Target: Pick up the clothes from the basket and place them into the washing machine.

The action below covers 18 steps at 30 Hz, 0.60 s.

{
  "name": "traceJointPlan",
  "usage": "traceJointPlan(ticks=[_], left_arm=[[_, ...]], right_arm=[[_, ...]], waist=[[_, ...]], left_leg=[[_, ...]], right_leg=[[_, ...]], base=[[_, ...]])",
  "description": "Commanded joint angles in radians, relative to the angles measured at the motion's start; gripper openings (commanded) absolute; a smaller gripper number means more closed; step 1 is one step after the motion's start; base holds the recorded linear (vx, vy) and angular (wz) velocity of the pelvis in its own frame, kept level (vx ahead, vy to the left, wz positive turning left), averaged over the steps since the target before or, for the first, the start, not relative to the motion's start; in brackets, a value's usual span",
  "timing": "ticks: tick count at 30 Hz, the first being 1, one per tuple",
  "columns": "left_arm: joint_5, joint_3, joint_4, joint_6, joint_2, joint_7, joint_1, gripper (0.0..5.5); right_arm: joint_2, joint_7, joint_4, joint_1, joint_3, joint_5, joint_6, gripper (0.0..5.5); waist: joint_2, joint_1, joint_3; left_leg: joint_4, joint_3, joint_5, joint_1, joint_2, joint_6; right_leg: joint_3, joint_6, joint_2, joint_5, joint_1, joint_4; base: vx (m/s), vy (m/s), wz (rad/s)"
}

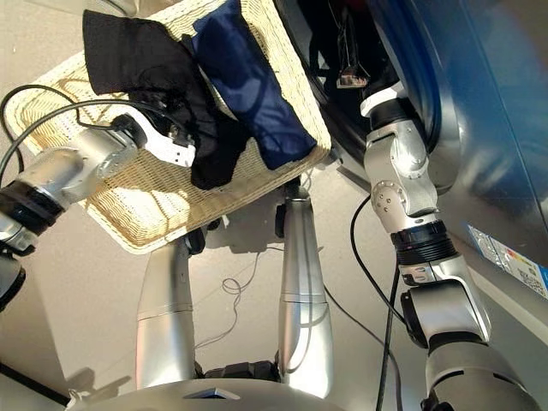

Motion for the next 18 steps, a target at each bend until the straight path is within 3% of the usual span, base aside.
traceJointPlan(ticks=[1, 4, 6, 10, 14, 18], left_arm=[[-0.065, 0.129, -0.154, -0.039, 0.019, 0.071, 0.147, 0.0], [-0.13, 0.179, -0.253, -0.087, 0.025, 0.078, 0.207, 0.0], [-0.145, 0.181, -0.3, -0.105, 0.031, 0.074, 0.219, 0.0], [-0.288, 0.231, -0.413, -0.179, 0.016, 0.054, 0.261, 0.0], [-0.444, 0.197, -0.48, -0.252, 0.018, 0.036, 0.238, 0.0], [-0.639, 0.122, -0.524, -0.311, 0.066, 0.018, 0.173, 0.0]], right_arm=[[-0.061, 0.018, -0.086, 0.336, 0.085, -0.357, -0.031, 5.5], [-0.112, -0.113, -0.05, 0.287, 0.086, -0.639, -0.006, 5.5], [-0.143, -0.153, -0.036, 0.239, 0.114, -0.766, 0.015, 5.5], [-0.224, -0.19, -0.029, 0.16, 0.171, -0.98, 0.039, 5.5], [-0.304, -0.166, -0.073, 0.073, 0.285, -0.983, -0.017, 5.5], [-0.338, -0.017, -0.162, 0.046, 0.376, -0.748, -0.076, 5.5]], waist=[[0.087, -0.017, -0.053], [0.092, -0.005, -0.057], [0.096, 0.0, -0.059], [0.106, 0.02, -0.066], [0.111, 0.027, -0.075], [0.107, 0.027, -0.078]], left_leg=[[0.001, -0.064, 0.047, -0.07, 0.008, 0.008], [-0.001, -0.064, 0.046, -0.064, 0.003, 0.008], [-0.004, -0.069, 0.048, -0.064, 0.001, 0.007], [-0.013, -0.073, 0.053, -0.065, -0.007, 0.008], [-0.01, -0.074, 0.057, -0.079, -0.01, 0.008], [-0.008, -0.073, 0.067, -0.091, -0.012, 0.009]], right_leg=[[-0.01, -0.027, -0.032, -0.038, 0.029, 0.002], [-0.008, -0.028, -0.034, -0.038, 0.038, 0.003], [-0.009, -0.029, -0.035, -0.038, 0.04, 0.001], [-0.007, -0.031, -0.037, -0.037, 0.037, -0.001], [-0.007, -0.033, -0.039, -0.031, 0.026, 0.001], [-0.008, -0.034, -0.038, -0.019, 0.015, 0.002]], base=[[0.0, 0.0, 0.0], [0.0, 0.0, 0.0], [0.0, 0.0, 0.0], [0.0, 0.0, 0.0], [0.0, 0.0, 0.0], [0.0, 0.0, 0.0]])
